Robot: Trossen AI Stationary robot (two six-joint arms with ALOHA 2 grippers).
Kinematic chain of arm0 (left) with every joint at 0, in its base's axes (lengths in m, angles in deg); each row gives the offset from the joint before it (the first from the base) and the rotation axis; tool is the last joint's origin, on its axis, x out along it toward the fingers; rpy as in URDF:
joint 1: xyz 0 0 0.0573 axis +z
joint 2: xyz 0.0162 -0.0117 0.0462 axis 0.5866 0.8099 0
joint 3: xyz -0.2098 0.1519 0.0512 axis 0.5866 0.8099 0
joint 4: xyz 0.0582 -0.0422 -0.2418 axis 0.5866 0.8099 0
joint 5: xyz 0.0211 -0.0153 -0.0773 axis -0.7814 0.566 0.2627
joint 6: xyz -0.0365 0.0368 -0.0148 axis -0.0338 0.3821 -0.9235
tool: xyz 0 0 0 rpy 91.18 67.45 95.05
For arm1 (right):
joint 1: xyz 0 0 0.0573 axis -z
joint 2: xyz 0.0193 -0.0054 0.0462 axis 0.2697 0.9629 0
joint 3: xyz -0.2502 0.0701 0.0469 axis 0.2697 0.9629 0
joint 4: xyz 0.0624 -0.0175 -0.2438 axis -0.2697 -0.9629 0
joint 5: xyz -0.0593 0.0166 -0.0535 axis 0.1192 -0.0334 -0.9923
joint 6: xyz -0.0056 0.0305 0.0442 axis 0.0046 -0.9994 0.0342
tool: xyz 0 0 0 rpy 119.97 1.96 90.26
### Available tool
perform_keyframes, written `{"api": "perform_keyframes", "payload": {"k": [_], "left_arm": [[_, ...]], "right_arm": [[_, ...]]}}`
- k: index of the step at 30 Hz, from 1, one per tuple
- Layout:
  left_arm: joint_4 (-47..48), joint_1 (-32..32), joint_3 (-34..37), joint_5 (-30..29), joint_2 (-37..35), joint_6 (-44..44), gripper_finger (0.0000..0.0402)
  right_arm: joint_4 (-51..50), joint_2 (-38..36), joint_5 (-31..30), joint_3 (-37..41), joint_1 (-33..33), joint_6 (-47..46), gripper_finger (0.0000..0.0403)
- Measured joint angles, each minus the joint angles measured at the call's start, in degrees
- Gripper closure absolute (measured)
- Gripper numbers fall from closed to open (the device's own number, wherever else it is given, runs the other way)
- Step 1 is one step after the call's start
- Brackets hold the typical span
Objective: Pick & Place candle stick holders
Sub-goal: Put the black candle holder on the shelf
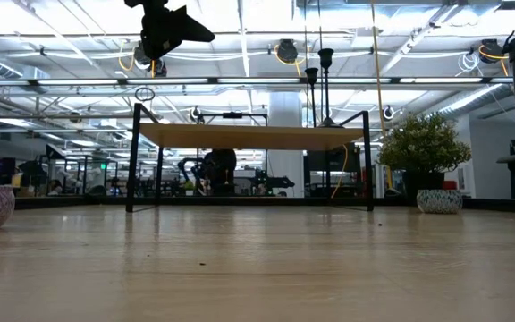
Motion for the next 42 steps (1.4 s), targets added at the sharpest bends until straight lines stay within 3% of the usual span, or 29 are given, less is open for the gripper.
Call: {"api": "perform_keyframes", "payload": {"k": [8,23,42], "left_arm": [[0.02,0.00,0.00,0.00,0.00,0.04,0.0149],[0.06,0.00,0.00,0.00,0.00,0.21,0.0149],[0.07,-0.01,0.00,1.09,0.00,0.69,0.0149]], "right_arm": [[-1.10,0.00,0.95,0.00,0.03,-2.11,0.0144],[3.44,0.00,3.30,0.00,0.05,7.96,0.0144],[4.34,0.00,3.09,0.02,0.05,9.70,0.0140]]}}
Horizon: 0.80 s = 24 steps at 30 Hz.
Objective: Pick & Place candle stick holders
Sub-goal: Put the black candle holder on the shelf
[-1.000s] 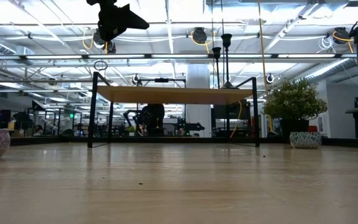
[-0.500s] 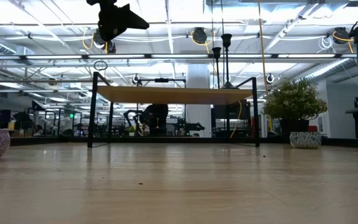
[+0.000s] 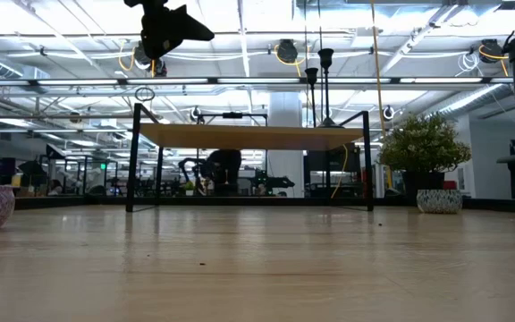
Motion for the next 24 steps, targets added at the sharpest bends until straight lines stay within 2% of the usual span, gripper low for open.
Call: {"api": "perform_keyframes", "payload": {"k": [18,24], "left_arm": [[0.00,-0.01,0.00,0.27,0.00,0.60,0.0149],[0.02,0.01,0.00,0.25,-0.02,0.57,0.0149]], "right_arm": [[4.32,0.00,0.01,0.04,0.00,1.19,0.0142],[4.04,0.00,-0.17,0.04,0.00,5.14,0.0143]]}}
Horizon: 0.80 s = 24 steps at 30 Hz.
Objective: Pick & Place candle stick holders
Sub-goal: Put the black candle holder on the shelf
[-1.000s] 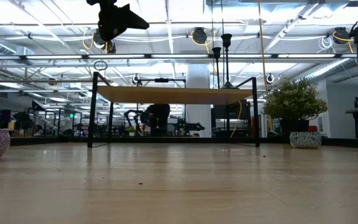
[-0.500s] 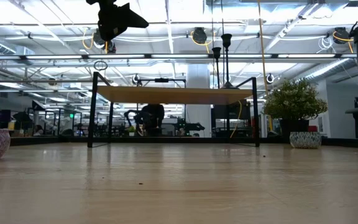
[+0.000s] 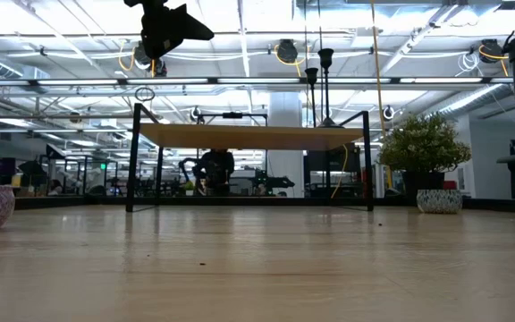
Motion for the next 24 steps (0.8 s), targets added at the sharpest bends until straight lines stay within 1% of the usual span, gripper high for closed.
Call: {"api": "perform_keyframes", "payload": {"k": [16,22,24], "left_arm": [[0.05,0.00,0.00,0.04,-0.01,-0.17,0.0149],[0.06,0.00,0.00,0.06,-0.01,-0.17,0.0149],[0.07,0.00,0.00,0.08,-0.01,-0.17,0.0149]], "right_arm": [[0.30,0.00,-0.18,0.00,0.01,4.52,0.0141],[-5.29,0.00,-5.94,0.00,0.02,-0.50,0.0142],[-5.72,0.02,-5.82,0.00,0.04,-1.12,0.0143]]}}
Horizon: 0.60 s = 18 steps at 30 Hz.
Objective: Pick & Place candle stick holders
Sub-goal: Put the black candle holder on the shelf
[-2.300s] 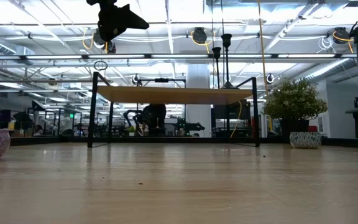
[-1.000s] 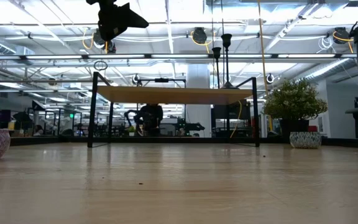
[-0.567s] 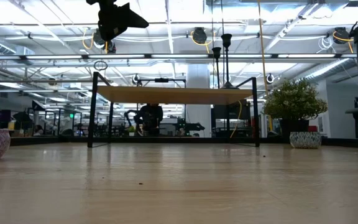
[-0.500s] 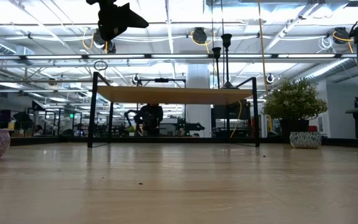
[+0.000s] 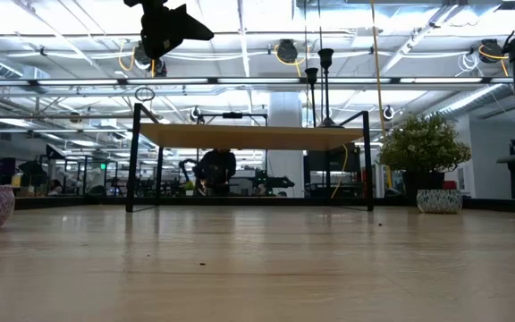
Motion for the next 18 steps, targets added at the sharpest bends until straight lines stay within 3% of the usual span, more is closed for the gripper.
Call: {"api": "perform_keyframes", "payload": {"k": [18], "left_arm": [[0.10,-0.13,0.00,1.51,0.00,0.20,0.0149]], "right_arm": [[2.05,0.00,1.66,-0.02,-0.02,2.80,0.0144]]}}
